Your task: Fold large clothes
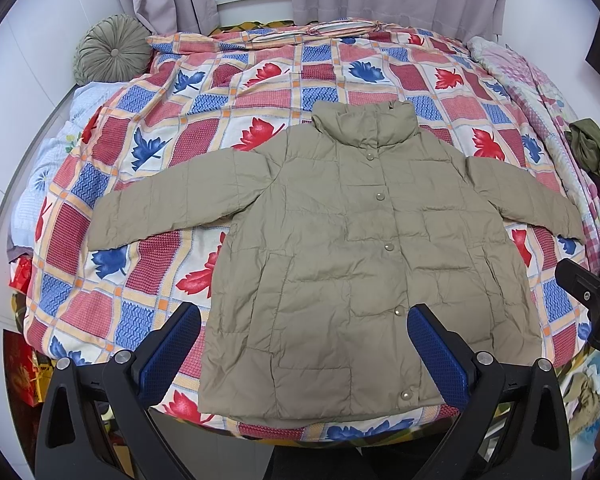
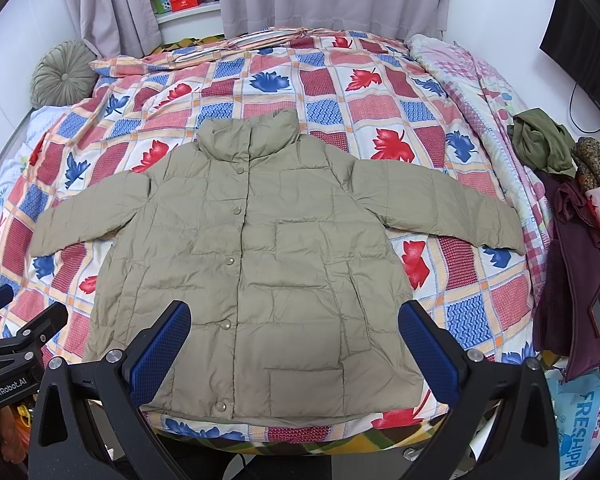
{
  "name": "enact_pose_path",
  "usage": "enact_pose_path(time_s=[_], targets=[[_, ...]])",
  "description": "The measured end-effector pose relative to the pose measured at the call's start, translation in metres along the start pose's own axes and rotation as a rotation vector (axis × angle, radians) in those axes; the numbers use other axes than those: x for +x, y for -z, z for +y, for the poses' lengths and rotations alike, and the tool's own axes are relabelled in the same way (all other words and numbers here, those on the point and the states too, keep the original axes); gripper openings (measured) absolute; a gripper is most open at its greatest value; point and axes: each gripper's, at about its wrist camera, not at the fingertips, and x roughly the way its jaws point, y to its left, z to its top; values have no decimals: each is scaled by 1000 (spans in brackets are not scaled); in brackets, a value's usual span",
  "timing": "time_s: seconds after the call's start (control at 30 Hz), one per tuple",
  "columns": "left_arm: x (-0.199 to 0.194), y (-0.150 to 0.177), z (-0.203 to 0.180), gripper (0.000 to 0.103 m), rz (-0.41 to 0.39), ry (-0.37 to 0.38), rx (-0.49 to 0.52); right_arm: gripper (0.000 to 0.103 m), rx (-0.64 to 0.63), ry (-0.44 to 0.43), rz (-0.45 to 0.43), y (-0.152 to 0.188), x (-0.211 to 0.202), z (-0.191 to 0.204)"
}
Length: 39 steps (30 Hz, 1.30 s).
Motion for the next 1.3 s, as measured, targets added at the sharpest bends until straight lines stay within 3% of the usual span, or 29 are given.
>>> enact_pose_path(time_s=[0.6, 0.8, 1.1, 1.3], targets=[[7, 4, 5, 103, 15, 21, -4, 103, -3, -2, 14, -3, 1, 5], [18, 4, 22, 103, 48, 45, -42, 103, 3, -9, 33, 5, 4, 10], [57, 2, 95, 103, 99, 96, -146, 103, 25, -91, 90, -6, 38, 37], [106, -4, 166, 103, 101, 157, -252, 103, 4, -190, 112, -3, 68, 85]])
